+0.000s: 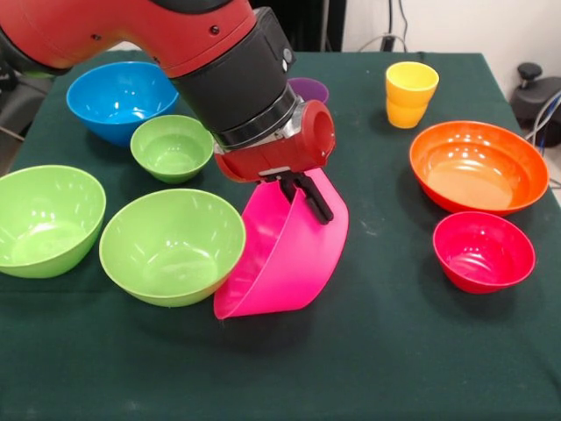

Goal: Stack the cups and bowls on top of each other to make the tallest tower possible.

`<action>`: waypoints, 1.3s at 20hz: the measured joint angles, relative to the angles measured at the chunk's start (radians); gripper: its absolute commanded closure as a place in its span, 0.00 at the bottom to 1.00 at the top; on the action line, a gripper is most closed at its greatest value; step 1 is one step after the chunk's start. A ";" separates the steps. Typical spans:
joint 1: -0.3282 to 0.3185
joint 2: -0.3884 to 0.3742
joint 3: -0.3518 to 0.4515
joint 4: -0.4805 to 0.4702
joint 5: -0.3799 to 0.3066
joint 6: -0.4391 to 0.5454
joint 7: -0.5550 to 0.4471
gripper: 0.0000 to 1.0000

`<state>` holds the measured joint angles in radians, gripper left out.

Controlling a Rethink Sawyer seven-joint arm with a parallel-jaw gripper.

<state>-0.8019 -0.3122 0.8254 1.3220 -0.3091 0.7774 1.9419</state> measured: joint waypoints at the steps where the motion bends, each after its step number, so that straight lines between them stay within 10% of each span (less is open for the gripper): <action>1: 0.001 -0.001 -0.001 0.000 -0.001 -0.003 0.000 1.00; 6: 0.004 -0.004 -0.003 0.002 -0.003 -0.003 0.000 1.00; 7: 0.005 -0.006 -0.005 0.003 -0.005 -0.003 0.000 0.00; 26: 0.018 -0.071 -0.021 0.028 -0.013 -0.007 0.000 0.00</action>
<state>-0.7839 -0.3830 0.8045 1.3497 -0.3218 0.7701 1.9419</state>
